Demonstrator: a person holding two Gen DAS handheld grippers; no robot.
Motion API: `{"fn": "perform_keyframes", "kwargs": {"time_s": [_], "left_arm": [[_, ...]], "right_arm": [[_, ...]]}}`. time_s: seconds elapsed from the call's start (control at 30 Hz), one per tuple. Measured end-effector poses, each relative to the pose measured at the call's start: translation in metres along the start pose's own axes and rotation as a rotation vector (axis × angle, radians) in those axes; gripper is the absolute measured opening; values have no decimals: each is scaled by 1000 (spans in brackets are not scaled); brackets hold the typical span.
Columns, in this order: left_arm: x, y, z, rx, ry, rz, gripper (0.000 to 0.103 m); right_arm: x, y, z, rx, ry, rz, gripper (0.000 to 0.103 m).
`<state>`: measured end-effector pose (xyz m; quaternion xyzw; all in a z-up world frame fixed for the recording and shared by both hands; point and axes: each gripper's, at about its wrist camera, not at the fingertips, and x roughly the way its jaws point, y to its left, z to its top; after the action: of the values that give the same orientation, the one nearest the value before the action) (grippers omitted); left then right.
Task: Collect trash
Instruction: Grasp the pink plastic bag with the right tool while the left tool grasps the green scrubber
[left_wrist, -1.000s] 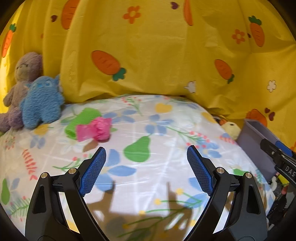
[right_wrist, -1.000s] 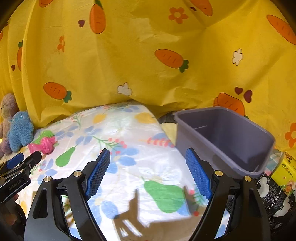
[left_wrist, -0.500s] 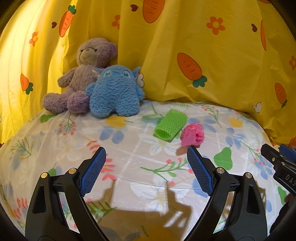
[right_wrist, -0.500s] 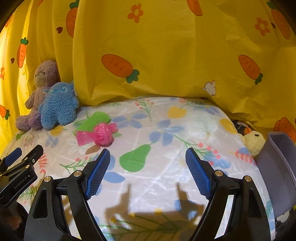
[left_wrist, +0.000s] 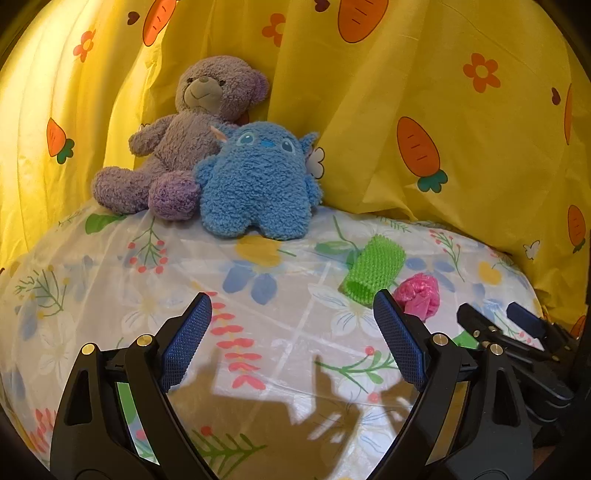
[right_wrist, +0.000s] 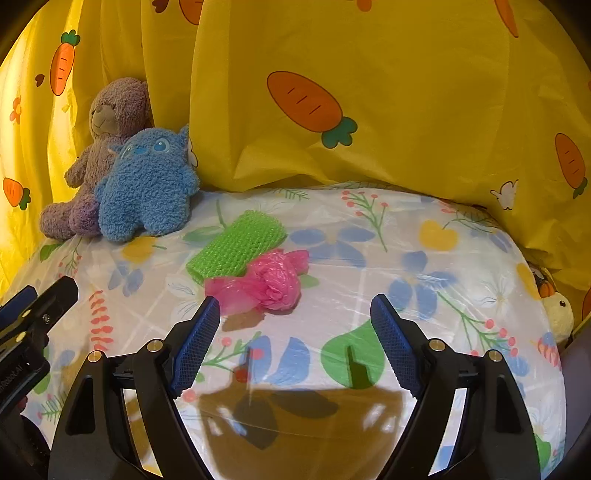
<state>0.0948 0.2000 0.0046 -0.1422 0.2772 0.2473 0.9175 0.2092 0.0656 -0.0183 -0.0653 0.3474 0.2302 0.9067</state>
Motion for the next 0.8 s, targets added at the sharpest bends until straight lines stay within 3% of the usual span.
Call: {"fn": "perform_keyframes", "kwargs": {"time_s": [0.2,0.3,0.4,0.47,0.53,0.8], "left_arm": [[6,0,23,-22,-10,-22,88],[17,-4,32,-12,-8,-52,88],[33,-7,37,-14,12,-92,88],[43,-12,37,-1,23,-113,88],[55,-19,37,21,37,-133,88],[94,-42,31,79,69,-201,88]], "right_arm": [[37,11,2,16,65,16,69],[50,14,2,22,97,35,57],[62,13,2,23,130,35,40],[67,8,0,25,143,36,21],[68,3,-3,21,143,39,12],[41,-28,-3,15,58,11,6]]}}
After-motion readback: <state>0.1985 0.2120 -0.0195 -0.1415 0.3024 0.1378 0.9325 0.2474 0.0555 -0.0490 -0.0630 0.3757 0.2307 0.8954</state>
